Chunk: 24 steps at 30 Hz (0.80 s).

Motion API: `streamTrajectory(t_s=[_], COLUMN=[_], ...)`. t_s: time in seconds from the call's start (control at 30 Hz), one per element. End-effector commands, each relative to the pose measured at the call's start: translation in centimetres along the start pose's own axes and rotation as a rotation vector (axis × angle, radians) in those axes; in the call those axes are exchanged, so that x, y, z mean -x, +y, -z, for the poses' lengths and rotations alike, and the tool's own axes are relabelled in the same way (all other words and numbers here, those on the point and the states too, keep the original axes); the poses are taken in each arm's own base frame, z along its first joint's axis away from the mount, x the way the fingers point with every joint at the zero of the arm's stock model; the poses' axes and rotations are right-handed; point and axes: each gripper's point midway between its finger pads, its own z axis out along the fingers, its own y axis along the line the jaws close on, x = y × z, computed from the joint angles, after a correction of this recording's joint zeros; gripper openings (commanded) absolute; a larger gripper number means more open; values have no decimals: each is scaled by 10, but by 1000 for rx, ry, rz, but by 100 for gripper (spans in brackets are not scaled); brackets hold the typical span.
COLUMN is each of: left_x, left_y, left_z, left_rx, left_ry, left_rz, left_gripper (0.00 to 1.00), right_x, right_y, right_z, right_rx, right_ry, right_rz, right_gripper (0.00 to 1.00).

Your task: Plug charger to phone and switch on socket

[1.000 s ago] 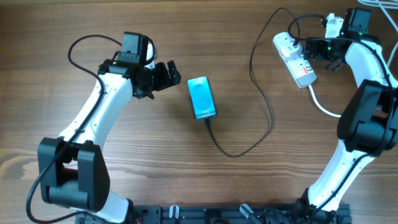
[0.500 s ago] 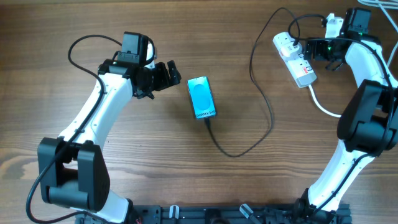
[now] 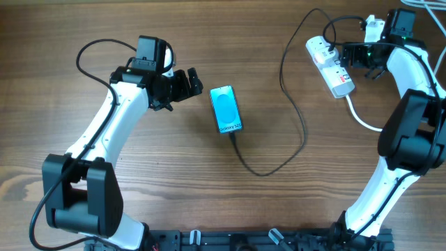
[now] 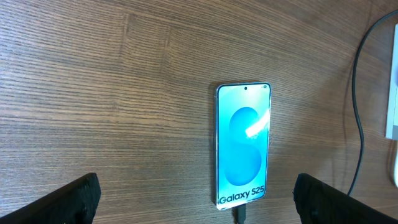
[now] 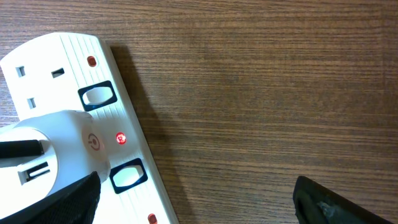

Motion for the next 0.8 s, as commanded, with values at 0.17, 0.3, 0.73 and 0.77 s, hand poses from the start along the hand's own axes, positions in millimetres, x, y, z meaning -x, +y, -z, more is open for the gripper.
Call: streamTrajectory(t_s=[0.17, 0.3, 0.73, 0.77], left_x=[17, 33, 29, 29], left_y=[14, 30, 45, 45], left_z=[3, 7, 10, 10], left_rx=[78, 180, 261, 261], left_ry=[-83, -167, -158, -159], left_rz=[-8, -10, -2, -2], left_gripper=[100, 100, 100, 100], right_x=[20, 20, 20, 20], right_y=[6, 6, 6, 6], right_z=[16, 16, 16, 16], right_rx=[13, 13, 12, 13], right_ry=[-58, -58, -57, -58], right_rz=[17, 17, 16, 16], right_gripper=[100, 100, 100, 100])
